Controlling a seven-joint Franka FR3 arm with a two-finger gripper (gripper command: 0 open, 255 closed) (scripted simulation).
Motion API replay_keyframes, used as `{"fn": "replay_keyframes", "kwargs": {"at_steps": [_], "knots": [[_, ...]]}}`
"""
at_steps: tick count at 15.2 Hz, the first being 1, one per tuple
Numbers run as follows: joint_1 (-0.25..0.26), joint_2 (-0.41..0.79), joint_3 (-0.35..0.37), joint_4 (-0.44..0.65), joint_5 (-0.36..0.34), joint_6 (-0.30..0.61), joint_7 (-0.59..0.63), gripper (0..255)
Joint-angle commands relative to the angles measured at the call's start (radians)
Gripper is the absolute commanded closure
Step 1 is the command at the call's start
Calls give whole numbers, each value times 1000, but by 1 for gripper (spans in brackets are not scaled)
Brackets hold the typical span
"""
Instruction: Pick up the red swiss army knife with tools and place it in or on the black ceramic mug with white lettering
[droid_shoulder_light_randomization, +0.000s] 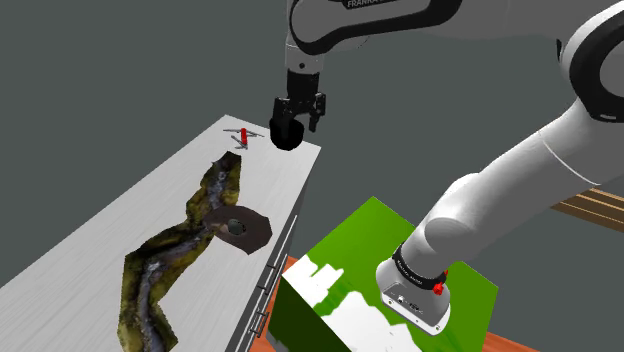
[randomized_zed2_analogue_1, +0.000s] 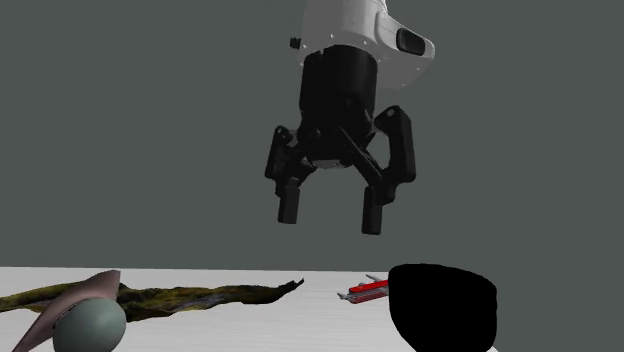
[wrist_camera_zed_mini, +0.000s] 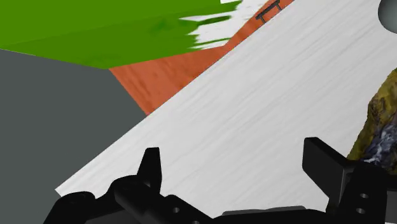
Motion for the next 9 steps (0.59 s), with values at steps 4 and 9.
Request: {"fn": "replay_keyframes", "kwargs": {"at_steps": [4,9], "knots": [[-6,202,11,144,3,65,77,0],[-4,397,10,315,0,97,149,0]]}}
